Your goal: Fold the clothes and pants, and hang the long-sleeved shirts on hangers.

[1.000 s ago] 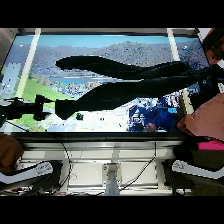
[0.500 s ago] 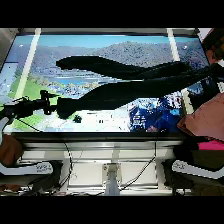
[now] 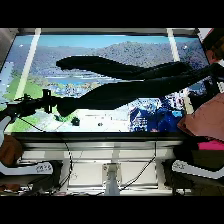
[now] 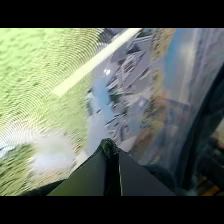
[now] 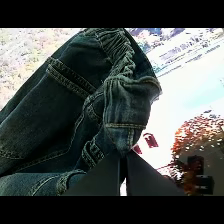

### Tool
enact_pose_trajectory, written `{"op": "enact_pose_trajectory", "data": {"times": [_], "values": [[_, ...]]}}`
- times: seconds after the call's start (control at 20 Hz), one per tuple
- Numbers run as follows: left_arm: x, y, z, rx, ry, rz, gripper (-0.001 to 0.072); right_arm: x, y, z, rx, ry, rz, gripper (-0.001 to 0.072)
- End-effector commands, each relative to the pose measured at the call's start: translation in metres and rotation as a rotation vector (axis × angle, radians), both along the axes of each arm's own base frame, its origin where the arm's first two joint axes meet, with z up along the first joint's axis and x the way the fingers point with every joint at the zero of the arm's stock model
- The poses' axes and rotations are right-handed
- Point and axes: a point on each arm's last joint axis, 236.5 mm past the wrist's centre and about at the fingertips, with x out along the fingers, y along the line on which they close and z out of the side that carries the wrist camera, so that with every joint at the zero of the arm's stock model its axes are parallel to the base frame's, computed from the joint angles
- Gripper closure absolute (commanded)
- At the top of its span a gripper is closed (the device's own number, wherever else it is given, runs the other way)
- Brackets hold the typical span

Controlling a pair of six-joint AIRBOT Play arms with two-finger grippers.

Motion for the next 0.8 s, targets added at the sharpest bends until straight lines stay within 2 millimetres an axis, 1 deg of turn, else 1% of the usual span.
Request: {"op": "enact_pose_trajectory", "data": {"times": [0.0,0.1,0.2,0.25,0.3,0.35,0.4,0.45,0.5,0.55,0.6,0.65,0.75], "values": [[0.033,0.015,0.029,0.038,-0.16,0.053,0.0686,0.001,0.001,0.002,0.006,-0.009,-0.001,0.0688],[0.055,0.02,0.058,0.082,-0.256,0.03,0.0687,0.01,0.004,0.016,0.034,-0.081,-0.017,0.0689],[0.08,0.022,0.1,0.155,-0.378,-0.019,0.0688,0.022,0.009,0.046,0.056,-0.203,-0.023,0.0689],[0.093,0.021,0.131,0.212,-0.471,-0.07,0.0688,0.024,0.009,0.063,0.042,-0.254,-0.022,0.0689],[0.103,0.018,0.164,0.27,-0.572,-0.13,0.0688,0.022,0.01,0.073,0.025,-0.271,-0.018,0.0689],[0.11,0.012,0.201,0.33,-0.682,-0.202,0.0688,0.016,0.01,0.074,0.013,-0.26,-0.014,0.0689],[0.112,0.004,0.241,0.395,-0.802,-0.283,0.0688,0.009,0.01,0.073,0.019,-0.251,-0.019,0.0689],[0.109,-0.006,0.276,0.449,-0.9,-0.355,0.0688,-0.001,0.009,0.07,0.026,-0.253,-0.037,0.0689],[0.101,-0.014,0.294,0.523,-0.949,-0.441,0.0689,-0.01,0.008,0.065,0.041,-0.26,-0.068,0.0689],[0.089,-0.023,0.294,0.615,-0.942,-0.559,0.0689,-0.023,0.01,0.054,0.064,-0.26,-0.1,0.069],[0.076,-0.026,0.281,0.686,-0.897,-0.658,0.0689,-0.039,0.015,0.038,0.098,-0.241,-0.12,0.069],[0.06,-0.027,0.261,0.74,-0.828,-0.762,0.0689,-0.054,0.022,0.02,0.117,-0.211,-0.133,0.069],[0.032,-0.029,0.224,0.749,-0.709,-0.898,0.0689,-0.087,0.036,-0.013,0.145,-0.163,-0.159,0.0689]]}}
